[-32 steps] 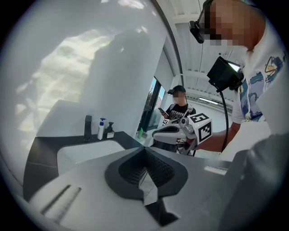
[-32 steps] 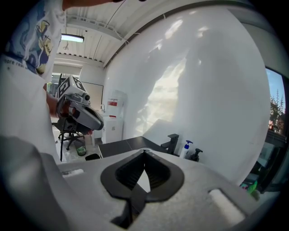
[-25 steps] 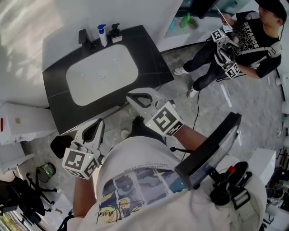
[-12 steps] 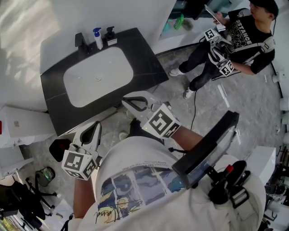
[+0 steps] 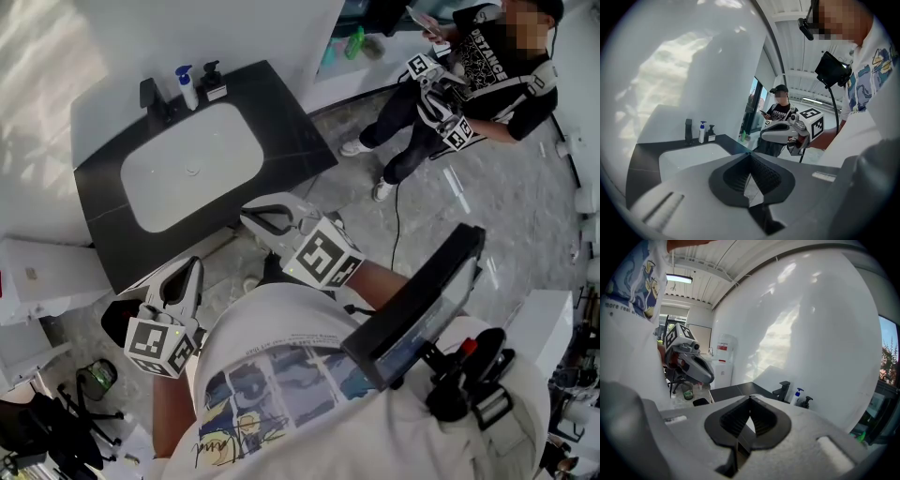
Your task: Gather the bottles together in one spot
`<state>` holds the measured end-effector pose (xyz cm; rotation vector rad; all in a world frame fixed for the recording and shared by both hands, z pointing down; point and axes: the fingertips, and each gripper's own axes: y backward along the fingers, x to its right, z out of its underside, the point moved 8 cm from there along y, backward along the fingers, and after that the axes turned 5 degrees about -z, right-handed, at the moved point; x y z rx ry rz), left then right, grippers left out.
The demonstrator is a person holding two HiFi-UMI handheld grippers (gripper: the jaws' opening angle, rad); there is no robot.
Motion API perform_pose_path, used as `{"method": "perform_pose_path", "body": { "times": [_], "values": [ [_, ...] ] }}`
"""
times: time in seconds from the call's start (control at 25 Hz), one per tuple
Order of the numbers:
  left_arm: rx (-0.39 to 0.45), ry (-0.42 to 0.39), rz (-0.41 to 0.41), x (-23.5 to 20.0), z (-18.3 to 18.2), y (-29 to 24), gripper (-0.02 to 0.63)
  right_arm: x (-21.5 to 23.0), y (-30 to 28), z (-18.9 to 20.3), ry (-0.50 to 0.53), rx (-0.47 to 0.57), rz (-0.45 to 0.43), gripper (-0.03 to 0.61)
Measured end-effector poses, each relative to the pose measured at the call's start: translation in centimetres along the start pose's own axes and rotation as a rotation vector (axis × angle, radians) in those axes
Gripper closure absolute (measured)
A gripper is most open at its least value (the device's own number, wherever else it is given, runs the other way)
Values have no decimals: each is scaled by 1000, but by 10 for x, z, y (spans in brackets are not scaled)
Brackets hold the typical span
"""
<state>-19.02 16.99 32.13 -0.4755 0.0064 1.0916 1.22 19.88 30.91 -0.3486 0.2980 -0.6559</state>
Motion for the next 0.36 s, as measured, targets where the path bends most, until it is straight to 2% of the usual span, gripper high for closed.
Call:
{"method": "perform_pose_path", "body": {
  "times": [0.36],
  "values": [
    [3,4,-10,-4,-1,2,612,0,-4,-6,16,-2,-8,577]
  ]
}}
